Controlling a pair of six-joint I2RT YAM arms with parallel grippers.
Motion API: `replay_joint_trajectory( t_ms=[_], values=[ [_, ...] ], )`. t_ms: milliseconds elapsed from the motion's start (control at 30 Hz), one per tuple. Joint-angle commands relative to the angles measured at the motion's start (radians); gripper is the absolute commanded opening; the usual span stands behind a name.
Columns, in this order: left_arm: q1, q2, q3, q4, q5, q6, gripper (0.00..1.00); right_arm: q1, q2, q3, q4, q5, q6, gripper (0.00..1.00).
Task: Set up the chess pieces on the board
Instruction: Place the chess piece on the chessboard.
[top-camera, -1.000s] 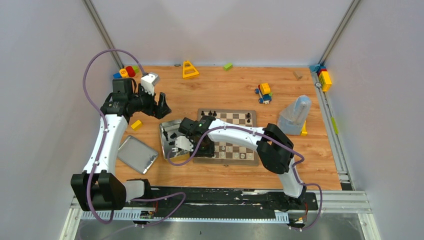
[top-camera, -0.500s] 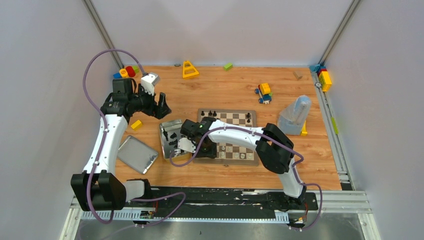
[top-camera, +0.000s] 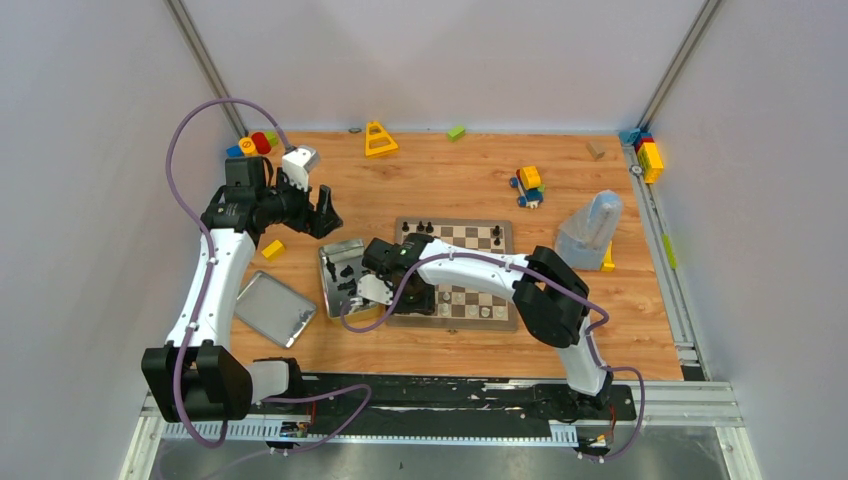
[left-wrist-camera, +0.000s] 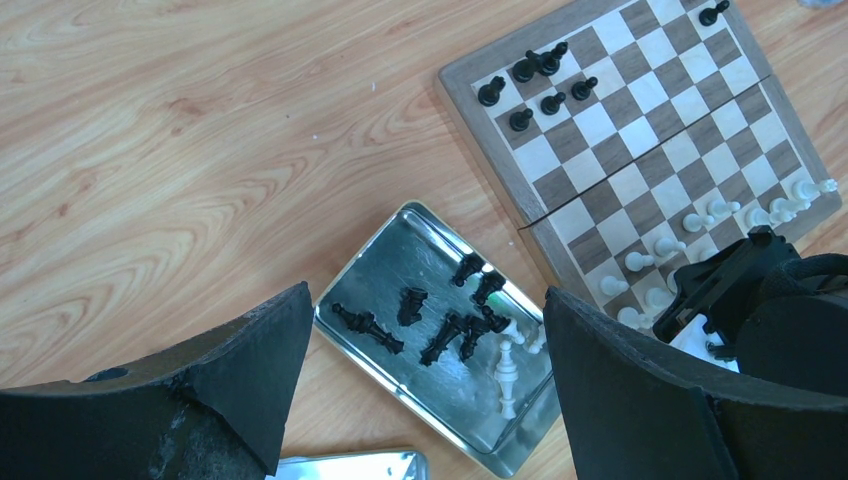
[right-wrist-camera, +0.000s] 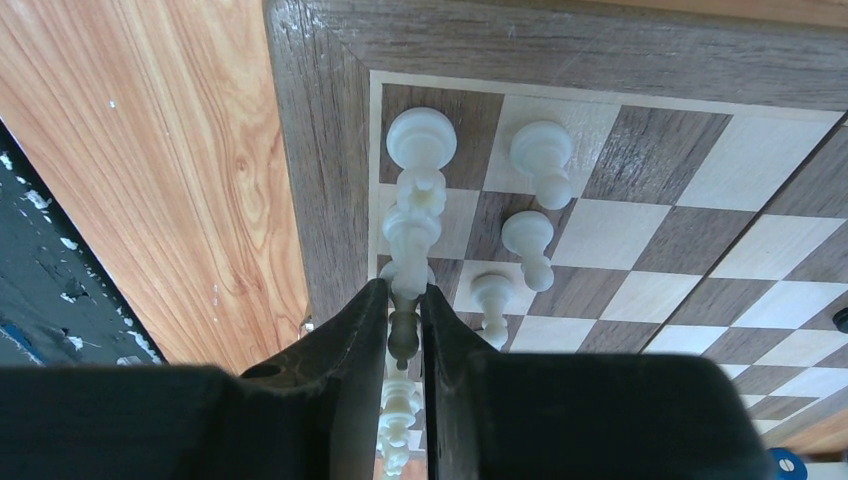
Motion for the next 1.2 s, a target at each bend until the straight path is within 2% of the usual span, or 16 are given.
replay_joint_trajectory(
  t_ms=[0,333,767,900,1033,1167],
  values=[
    [0.004,-0.012,-0.002,0.005,0.022,0.007,0.93,-0.007,-0.045,-0.021,-0.002,0.022,0.009,0.18],
    [0.005,-0.007,-0.002,0.001,0.026,0.006,0.93,-0.007,-0.046,-0.03,-0.005,0.022,0.006,0.18],
    [0.006,-0.014,-0.001,-0.001,0.015,0.017,0.94,-0.031,-0.126,0.019,0.027,-0.035,0.036,0.36],
    [0.004,-0.017,-0.003,-0.007,0.0,0.039,0.94,-0.048,-0.186,0.026,0.04,-0.073,0.043,0.37],
    [0.004,-0.019,-0.021,-0.053,-0.004,0.139,0.91,-0.081,-0.258,0.014,0.084,-0.116,0.048,0.37],
    [0.003,-0.039,-0.06,-0.129,0.011,0.307,0.88,-0.144,-0.336,-0.032,0.155,-0.173,0.061,0.37]
  ],
)
